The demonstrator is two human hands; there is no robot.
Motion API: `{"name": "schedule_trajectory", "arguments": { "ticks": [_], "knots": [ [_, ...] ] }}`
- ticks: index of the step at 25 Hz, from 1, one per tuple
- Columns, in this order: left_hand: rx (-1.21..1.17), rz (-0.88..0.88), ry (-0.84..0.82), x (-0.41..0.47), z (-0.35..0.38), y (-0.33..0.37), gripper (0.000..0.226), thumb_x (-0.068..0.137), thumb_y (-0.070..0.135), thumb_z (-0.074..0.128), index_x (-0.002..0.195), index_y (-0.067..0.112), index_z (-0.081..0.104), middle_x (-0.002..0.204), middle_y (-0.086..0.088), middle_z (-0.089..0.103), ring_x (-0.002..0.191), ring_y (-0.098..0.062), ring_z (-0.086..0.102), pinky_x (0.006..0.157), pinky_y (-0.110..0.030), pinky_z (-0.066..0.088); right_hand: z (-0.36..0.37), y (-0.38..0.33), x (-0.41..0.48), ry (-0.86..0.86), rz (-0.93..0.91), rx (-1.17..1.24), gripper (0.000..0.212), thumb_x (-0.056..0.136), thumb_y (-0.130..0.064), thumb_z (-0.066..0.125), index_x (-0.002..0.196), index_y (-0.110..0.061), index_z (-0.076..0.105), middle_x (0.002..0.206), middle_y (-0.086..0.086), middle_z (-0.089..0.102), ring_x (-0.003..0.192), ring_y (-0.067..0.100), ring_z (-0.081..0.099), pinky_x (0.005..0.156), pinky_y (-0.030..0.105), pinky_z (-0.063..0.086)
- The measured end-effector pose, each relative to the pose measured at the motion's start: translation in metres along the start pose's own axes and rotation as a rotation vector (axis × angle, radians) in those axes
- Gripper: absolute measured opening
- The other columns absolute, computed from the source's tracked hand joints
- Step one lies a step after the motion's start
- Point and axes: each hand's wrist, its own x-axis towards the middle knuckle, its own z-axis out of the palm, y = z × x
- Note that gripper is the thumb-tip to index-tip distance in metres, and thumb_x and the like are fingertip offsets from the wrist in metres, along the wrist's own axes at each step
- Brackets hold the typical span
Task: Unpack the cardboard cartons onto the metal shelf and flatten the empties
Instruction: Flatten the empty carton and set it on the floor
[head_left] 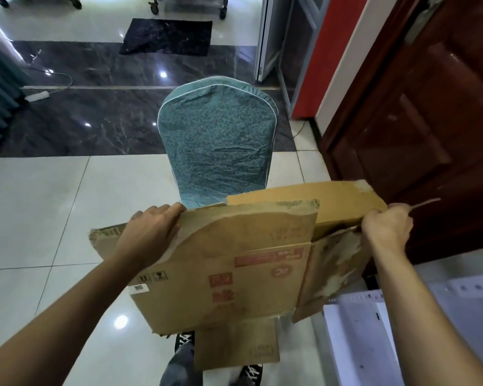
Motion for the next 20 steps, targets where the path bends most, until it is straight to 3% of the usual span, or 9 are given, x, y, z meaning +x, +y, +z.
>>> {"name": "schedule_trajectory", "arguments": {
  "ticks": [5, 11, 16, 18, 20],
  "knots": [
    [0.055, -0.049, 0.081, 0.027, 0.039, -0.020, 0.019, 0.100, 0.026, 0.046, 0.117, 0.020, 0.053, 0.092, -0.003, 0.065, 0.077, -0.029, 0.060, 0.071, -0.043, 0.047, 0.044, 0.015, 0.005, -0.002, 0.014, 0.063, 0.037, 0.100, -0.008, 0.047, 0.137, -0.008, 0.046, 0.143, 0.027, 0.043, 0.128, 0.044, 0.047, 0.103, 0.044, 0.040],
    [0.053, -0.042, 0.083, 0.066, 0.067, -0.044, 0.021, 0.102, 0.024, 0.043, 0.120, 0.018, 0.052, 0.093, -0.006, 0.064, 0.077, -0.026, 0.055, 0.074, -0.044, 0.043, 0.101, 0.026, -0.007, -0.102, -0.244, 0.142, 0.051, 0.098, -0.009, 0.052, 0.146, -0.007, 0.038, 0.141, 0.020, 0.049, 0.129, 0.034, 0.049, 0.103, 0.032, 0.038],
    [0.161, -0.039, 0.136, 0.098, 0.093, -0.046, 0.018, 0.101, 0.016, 0.049, 0.119, 0.017, 0.053, 0.090, -0.007, 0.062, 0.079, -0.030, 0.056, 0.075, -0.044, 0.038, 0.168, 0.042, -0.039, -0.374, -0.380, -0.031, 0.067, 0.097, -0.018, 0.061, 0.156, -0.021, 0.029, 0.150, 0.004, 0.049, 0.128, 0.025, 0.057, 0.110, 0.045, 0.044],
    [0.197, -0.021, 0.153, 0.111, 0.103, -0.054, 0.021, 0.098, 0.012, 0.053, 0.119, 0.017, 0.054, 0.088, -0.006, 0.060, 0.078, -0.030, 0.055, 0.075, -0.043, 0.035, 0.199, 0.051, -0.048, -0.513, -0.484, -0.101, 0.072, 0.096, -0.020, 0.063, 0.157, -0.028, 0.026, 0.156, 0.000, 0.041, 0.134, 0.024, 0.052, 0.112, 0.041, 0.040],
    [0.219, -0.008, 0.154, 0.126, 0.115, -0.064, 0.022, 0.097, 0.009, 0.054, 0.118, 0.016, 0.054, 0.086, -0.005, 0.058, 0.078, -0.030, 0.054, 0.074, -0.042, 0.033, 0.233, 0.063, -0.049, -0.622, -0.589, -0.202, 0.080, 0.093, -0.026, 0.066, 0.158, -0.035, 0.019, 0.160, -0.001, 0.033, 0.141, 0.026, 0.042, 0.116, 0.048, 0.037]
  ]
}}
